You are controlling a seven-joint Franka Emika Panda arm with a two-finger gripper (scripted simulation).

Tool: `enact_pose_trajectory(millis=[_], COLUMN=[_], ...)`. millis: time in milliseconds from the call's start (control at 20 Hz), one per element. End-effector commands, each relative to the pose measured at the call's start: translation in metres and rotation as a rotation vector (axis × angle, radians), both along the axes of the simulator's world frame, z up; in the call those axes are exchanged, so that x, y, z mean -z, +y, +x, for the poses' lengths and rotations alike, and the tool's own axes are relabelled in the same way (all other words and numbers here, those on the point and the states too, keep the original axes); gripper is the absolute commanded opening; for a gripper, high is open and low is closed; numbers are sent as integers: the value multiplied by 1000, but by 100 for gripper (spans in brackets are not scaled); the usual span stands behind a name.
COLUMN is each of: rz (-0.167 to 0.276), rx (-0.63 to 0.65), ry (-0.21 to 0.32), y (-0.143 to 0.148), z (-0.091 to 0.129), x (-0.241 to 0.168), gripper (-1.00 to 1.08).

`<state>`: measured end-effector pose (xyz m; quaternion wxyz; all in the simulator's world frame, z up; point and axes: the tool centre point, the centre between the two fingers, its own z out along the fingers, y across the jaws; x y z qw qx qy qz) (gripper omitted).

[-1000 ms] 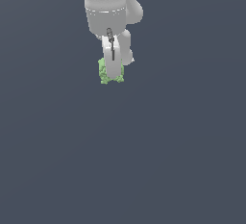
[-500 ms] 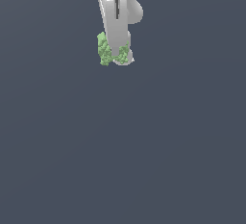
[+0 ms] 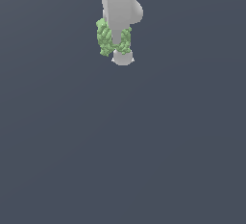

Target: Pick up the object and move it to a goal position.

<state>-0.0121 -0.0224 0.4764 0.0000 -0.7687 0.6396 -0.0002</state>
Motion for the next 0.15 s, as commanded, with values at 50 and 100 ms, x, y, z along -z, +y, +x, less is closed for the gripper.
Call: enact_pose_trajectory(millis=[50, 100], rz=[0, 0], rx=[0, 0], ry=[0, 0], y=[0, 0], z=[1, 1], x=[-3, -3], gripper=[-100, -100])
